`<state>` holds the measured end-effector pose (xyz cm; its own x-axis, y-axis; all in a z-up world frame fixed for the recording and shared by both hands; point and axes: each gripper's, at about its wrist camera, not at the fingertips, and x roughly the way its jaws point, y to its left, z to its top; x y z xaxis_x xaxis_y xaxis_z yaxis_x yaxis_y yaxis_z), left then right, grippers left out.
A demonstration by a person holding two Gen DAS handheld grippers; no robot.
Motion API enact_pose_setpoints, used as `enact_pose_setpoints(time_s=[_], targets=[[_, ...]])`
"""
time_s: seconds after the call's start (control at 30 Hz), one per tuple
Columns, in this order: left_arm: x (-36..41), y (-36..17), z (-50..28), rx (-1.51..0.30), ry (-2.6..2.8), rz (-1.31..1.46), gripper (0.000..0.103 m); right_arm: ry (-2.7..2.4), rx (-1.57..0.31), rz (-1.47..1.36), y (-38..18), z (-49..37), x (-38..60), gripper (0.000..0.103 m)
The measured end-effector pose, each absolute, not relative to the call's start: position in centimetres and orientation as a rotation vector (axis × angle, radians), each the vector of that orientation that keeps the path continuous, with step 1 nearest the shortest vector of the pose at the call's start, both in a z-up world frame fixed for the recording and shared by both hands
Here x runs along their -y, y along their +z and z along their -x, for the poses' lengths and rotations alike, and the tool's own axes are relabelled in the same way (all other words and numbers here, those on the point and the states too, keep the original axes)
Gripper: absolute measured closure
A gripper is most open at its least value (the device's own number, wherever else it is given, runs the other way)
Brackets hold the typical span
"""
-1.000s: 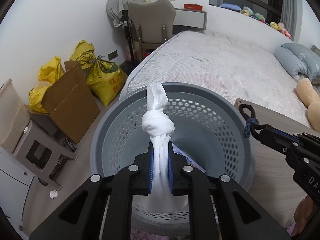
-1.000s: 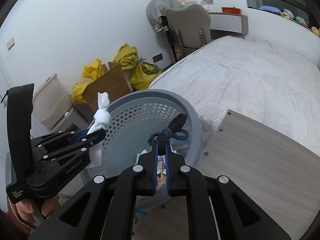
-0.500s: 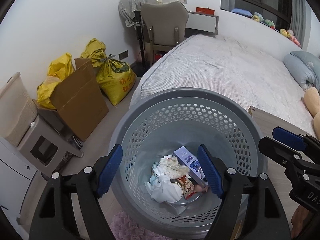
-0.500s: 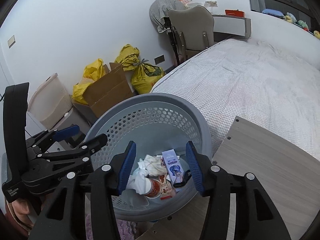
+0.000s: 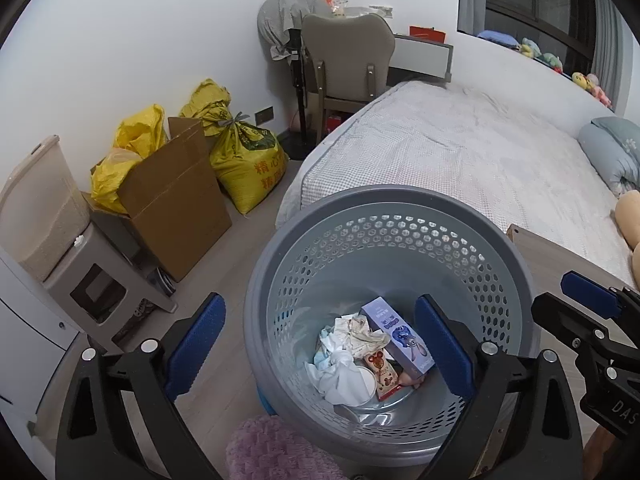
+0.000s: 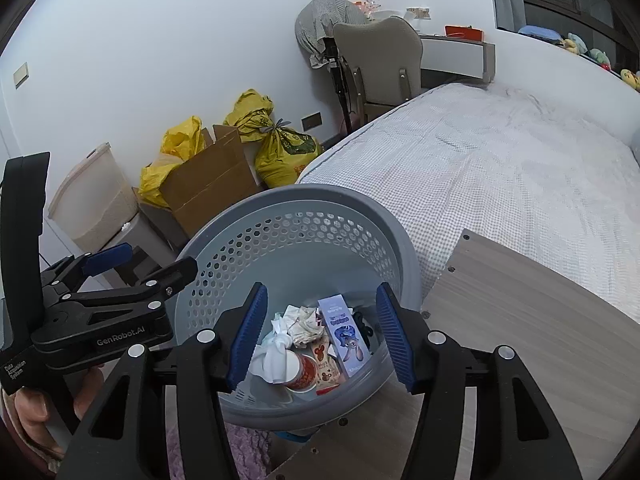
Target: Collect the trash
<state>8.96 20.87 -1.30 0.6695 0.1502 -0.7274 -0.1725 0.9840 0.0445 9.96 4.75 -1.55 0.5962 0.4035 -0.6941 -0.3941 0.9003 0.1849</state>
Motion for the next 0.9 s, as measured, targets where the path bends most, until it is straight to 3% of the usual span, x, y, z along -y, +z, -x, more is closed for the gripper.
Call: enact_pose_setpoints(time_s=[0.33, 0.9], targets=[[-21.07, -1.24, -8.62, -0.822, 0.198, 0.039, 0.006, 0.428, -0.806, -0.016, -1.31, -9.53, -4.47, 0.041], [-21.08, -1.00, -8.30, -0.826, 0.221, 0.034, 0.006, 0.411, -0.805, -0.012, -0.89, -9.45, -4.25, 0.037]])
